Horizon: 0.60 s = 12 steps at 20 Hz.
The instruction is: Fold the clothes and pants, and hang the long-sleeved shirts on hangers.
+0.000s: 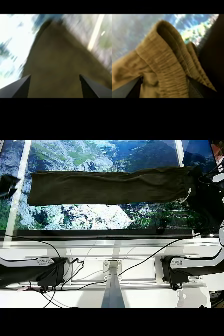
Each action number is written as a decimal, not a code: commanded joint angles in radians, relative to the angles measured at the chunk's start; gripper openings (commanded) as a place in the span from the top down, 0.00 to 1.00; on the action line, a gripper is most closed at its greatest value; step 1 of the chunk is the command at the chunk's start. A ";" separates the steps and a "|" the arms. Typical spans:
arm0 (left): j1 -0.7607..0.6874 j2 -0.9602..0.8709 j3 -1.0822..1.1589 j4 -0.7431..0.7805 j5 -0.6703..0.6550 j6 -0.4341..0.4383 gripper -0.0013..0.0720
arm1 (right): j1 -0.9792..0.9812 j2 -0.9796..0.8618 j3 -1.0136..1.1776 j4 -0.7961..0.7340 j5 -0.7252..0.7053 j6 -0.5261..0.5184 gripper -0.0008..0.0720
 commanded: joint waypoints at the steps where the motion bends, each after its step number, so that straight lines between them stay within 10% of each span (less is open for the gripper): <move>1: 0.079 0.079 -0.121 0.137 -0.128 -0.071 0.04 | 0.001 -0.001 0.001 -0.083 0.063 0.000 0.13; 6: 0.014 0.055 -0.281 -0.024 -0.051 -0.008 0.03 | 0.002 -0.001 0.001 -0.083 0.058 0.000 0.13; 12: -0.190 -0.061 -0.282 -0.103 0.378 -0.004 0.03 | 0.021 -0.001 0.050 -0.094 0.123 -0.186 0.14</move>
